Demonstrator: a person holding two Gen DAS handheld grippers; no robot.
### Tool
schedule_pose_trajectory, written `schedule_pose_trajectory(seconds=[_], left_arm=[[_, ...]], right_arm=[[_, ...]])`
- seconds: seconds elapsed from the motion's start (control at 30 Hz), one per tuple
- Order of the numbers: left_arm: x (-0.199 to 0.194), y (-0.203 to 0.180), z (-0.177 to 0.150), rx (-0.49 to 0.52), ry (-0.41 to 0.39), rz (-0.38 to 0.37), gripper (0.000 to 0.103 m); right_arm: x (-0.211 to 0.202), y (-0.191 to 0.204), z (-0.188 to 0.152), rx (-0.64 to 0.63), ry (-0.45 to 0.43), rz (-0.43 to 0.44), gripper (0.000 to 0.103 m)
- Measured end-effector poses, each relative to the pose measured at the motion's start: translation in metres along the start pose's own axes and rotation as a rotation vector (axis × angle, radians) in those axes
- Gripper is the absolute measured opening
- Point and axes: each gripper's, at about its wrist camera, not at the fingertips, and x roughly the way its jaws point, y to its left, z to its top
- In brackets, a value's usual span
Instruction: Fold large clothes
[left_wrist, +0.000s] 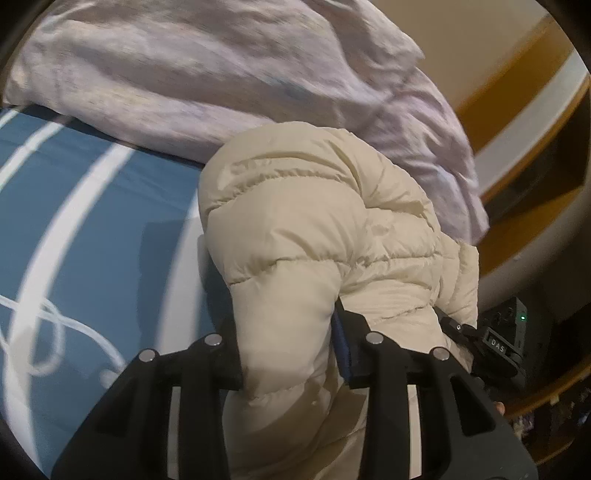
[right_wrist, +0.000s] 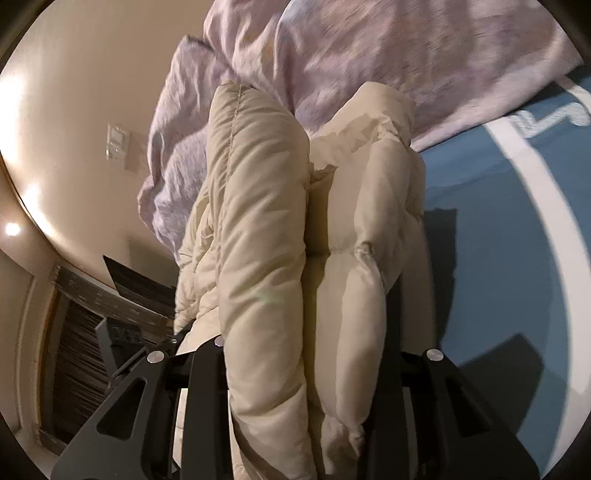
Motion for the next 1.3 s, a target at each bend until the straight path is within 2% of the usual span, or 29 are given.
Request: schedule_pose_trajectory(seconds=[0.07,0.13,0.2,0.3,0.37,0.43,0.53,0.73,0.83,1.07,1.2,1.3], left_arm=[[0.002,0.01,0.003,0.007,-0.006,0.07,0.04],[0.006,0.016,0.003,0.018,0.001,0.121,0.046],[0.004,0.019,0.001,0.041,-0.018,0.157,0.052],[-0.001,0.013,-0.001,0.099,-0.053,0.238,0.066],[-0.005,0.01,0.0,0.126,-0.075,0.268,0.073],[-0.014,0.007,-0.001,0.149,-0.101,0.285,0.076],[-0.022,-0.005,0.002,0.186,-0.139,0.315,0.078],[-0.015,-0.04,0.008,0.326,-0.196,0.453,0.079],[-0.004,-0.048,0.011,0.36,-0.206,0.511,0.081],[0.033,-0.046,0.004,0.4,-0.175,0.569,0.081],[0.046,-0.04,-0.011,0.456,-0.193,0.579,0.082],[0.05,-0.035,-0.013,0.448,-0.193,0.558,0.082]], right_arm=[[0.015,0.003,-0.004,-0.008,0.017,-0.086,0.037],[0.019,0.006,-0.008,-0.026,0.011,-0.155,0.048],[0.01,0.009,-0.011,-0.049,-0.014,-0.205,0.057],[-0.011,0.016,-0.011,-0.07,-0.074,-0.299,0.065],[-0.028,0.021,-0.008,-0.086,-0.13,-0.35,0.065],[-0.042,0.031,-0.005,-0.121,-0.184,-0.397,0.065],[-0.049,0.05,-0.003,-0.2,-0.22,-0.429,0.065],[-0.008,0.107,-0.007,-0.411,-0.201,-0.476,0.065],[0.016,0.118,-0.011,-0.485,-0.2,-0.522,0.065],[0.053,0.102,-0.015,-0.543,-0.218,-0.655,0.065],[0.062,0.084,-0.02,-0.539,-0.213,-0.661,0.065],[0.064,0.078,-0.022,-0.524,-0.208,-0.658,0.065]])
